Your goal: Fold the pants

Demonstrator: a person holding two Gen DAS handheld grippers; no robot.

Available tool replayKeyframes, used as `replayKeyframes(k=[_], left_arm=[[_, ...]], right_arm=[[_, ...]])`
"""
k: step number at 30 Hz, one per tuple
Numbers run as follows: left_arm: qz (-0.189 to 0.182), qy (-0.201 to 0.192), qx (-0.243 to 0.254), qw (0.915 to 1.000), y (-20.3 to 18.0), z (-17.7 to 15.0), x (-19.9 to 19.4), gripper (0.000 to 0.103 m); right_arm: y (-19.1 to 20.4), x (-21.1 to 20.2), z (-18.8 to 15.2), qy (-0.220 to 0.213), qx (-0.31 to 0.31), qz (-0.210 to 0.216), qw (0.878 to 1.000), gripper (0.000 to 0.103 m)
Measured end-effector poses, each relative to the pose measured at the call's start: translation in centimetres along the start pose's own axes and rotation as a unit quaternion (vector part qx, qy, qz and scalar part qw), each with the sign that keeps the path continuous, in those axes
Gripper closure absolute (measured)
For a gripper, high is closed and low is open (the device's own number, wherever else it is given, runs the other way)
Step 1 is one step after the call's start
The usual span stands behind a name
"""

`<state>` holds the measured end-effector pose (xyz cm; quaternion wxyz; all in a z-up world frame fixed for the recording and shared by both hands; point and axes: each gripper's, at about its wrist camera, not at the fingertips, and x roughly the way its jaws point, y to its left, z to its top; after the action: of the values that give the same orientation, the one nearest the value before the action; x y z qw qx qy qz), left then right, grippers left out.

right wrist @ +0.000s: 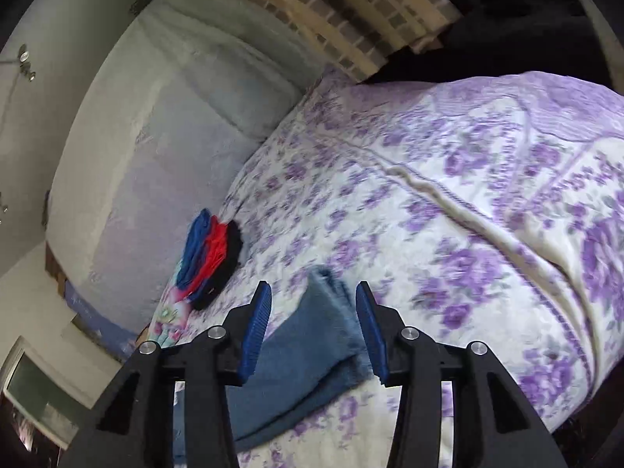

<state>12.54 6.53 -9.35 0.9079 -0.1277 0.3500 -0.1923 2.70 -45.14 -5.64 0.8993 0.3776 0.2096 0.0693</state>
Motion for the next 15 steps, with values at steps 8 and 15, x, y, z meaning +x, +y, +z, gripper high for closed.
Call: replayKeyframes(k=[8, 15], left_arm=[[0.059, 0.003, 0.071, 0.9957, -0.2, -2.6, 0.6, 0.009], [0.064, -0.018, 0.107, 0.9921, -0.4, -3.7, 0.7, 0.005]], right_arm=[[16.3, 20.1, -6.1, 0.330, -0.085, 0.199, 0.919, 0.040], [24.1, 31.7, -10.9, 0.481, -0.141, 0.210, 0.840, 0.034]])
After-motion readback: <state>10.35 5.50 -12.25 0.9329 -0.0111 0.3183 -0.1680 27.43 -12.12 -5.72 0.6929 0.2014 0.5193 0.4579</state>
